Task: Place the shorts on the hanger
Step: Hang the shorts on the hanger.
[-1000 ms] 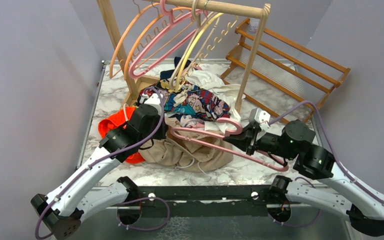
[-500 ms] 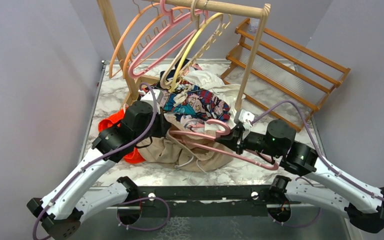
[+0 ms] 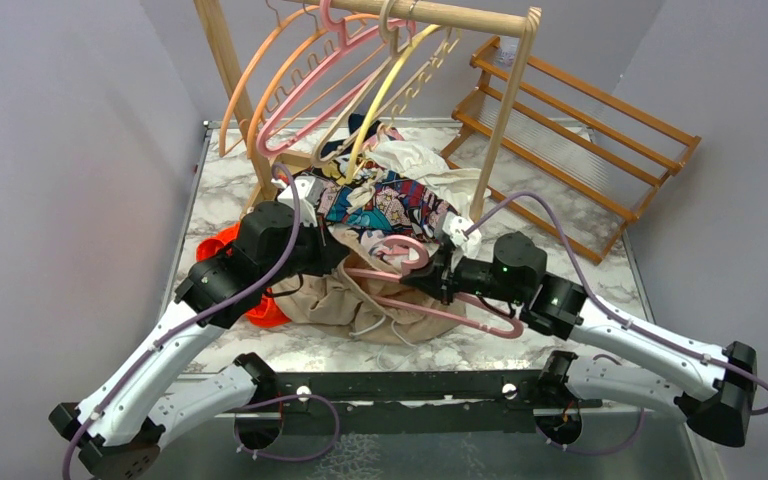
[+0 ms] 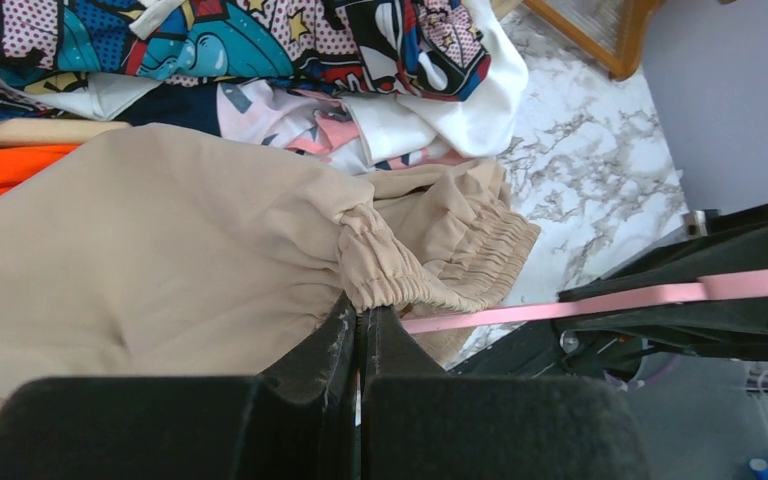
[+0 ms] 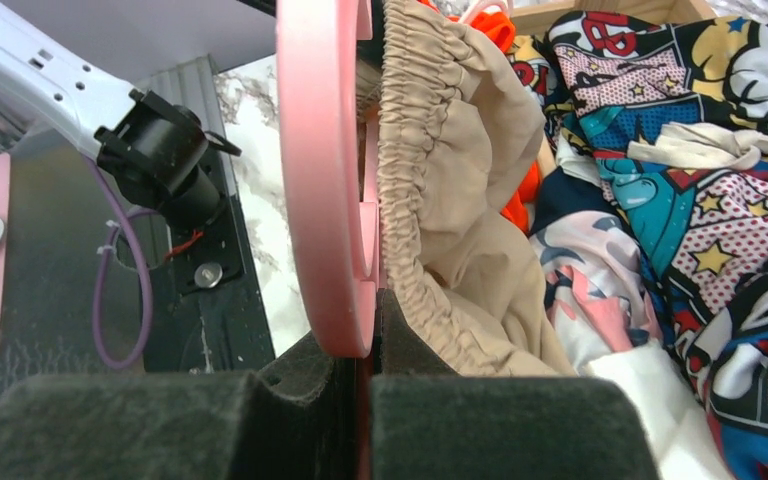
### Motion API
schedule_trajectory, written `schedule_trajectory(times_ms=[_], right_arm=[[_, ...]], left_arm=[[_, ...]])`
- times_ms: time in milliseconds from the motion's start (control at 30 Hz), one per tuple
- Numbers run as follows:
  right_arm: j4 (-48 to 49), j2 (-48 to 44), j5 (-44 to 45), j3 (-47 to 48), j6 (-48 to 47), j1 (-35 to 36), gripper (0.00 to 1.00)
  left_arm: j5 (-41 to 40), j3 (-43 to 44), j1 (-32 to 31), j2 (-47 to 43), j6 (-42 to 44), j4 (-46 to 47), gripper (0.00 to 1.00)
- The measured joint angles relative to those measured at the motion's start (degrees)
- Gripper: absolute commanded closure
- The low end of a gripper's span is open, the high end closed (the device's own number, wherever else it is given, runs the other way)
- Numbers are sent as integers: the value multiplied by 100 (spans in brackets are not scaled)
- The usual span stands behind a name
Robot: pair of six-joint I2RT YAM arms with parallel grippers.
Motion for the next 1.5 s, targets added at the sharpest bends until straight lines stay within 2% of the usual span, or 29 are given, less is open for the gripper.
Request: schedule_trajectory(times_ms=[533,800,967,1233,1500], right_arm=[[1722,999,378,-175,479,520,99],[2559,1307,507,-391,986,553,99],[2463,1123,654,-402,1071,555,99],[1458,-74,693,-518,791,560,99],[1237,118,625,-564,767,562,99]], left_arm=[[470,-87,0,-125,-284,363,100],[752,-111,0,-125,-468,568,100],[662,-109,0,-184,-466,608,100],[-59,0,0,-225,-546,319,100],[-74,0,0,306,-748,282,100]])
